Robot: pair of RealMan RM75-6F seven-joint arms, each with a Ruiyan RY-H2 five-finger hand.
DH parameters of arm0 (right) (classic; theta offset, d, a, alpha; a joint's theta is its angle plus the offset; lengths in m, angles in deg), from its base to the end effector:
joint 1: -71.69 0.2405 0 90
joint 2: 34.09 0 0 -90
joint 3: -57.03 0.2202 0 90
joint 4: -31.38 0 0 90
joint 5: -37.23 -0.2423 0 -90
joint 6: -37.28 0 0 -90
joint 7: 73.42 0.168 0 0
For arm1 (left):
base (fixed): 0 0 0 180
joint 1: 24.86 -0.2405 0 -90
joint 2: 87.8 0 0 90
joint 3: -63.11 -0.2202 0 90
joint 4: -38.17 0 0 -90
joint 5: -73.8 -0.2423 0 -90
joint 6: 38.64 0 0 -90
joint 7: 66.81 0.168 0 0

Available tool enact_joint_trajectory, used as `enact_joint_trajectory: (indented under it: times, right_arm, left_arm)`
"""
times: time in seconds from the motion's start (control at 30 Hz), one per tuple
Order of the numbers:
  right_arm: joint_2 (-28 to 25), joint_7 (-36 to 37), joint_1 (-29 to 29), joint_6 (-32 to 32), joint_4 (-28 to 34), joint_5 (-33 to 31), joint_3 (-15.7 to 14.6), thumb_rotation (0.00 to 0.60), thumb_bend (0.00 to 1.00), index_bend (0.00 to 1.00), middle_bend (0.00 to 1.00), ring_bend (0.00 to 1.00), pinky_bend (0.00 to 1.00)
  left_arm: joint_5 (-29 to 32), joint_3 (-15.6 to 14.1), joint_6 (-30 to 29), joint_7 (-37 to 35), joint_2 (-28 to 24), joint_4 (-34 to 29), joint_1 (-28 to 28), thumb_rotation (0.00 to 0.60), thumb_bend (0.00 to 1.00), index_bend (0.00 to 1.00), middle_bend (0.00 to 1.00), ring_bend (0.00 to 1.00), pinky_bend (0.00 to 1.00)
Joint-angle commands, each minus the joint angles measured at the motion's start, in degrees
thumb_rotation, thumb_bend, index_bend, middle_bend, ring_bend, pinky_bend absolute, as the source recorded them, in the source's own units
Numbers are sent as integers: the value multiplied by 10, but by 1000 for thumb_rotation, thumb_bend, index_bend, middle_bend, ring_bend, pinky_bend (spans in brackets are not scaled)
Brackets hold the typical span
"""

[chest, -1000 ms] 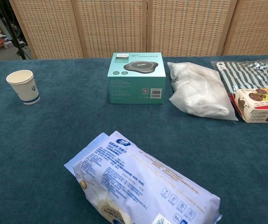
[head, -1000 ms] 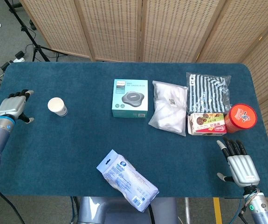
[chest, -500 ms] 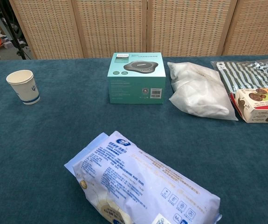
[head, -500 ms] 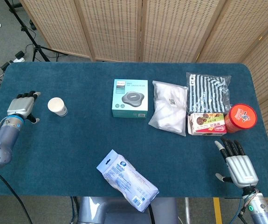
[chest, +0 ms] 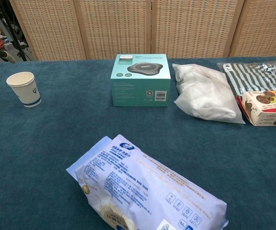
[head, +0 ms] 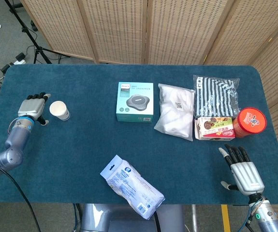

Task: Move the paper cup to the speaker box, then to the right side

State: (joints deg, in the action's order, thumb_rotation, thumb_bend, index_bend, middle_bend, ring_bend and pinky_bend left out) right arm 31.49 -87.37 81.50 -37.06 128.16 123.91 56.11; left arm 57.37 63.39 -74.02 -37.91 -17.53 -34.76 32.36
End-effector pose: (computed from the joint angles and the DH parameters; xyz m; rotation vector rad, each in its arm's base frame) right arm -0.2666 -0.2053 0.0579 1.6658 -0.8924 0.7194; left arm -0.2511 0.4438 0.0672 -1.5283 -1.1457 -0.3368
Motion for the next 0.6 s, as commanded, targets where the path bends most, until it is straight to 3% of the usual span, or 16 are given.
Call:
enact_joint_trajectory:
  times: [0.03, 0.6]
  right_arm:
    - [0, 0, 0, 1, 0, -1, 0, 600, 105, 0, 0, 0, 0]
    - [0, 6, 3, 5, -1, -2, -1, 600, 105, 0, 0, 0, 0]
  left_arm:
    - [5, -2, 1, 0, 9, 8, 5, 600, 256, 97, 0, 0, 0]
    - [10, -11, 11, 0, 75, 67, 22, 600, 269, 98, 0, 0, 0]
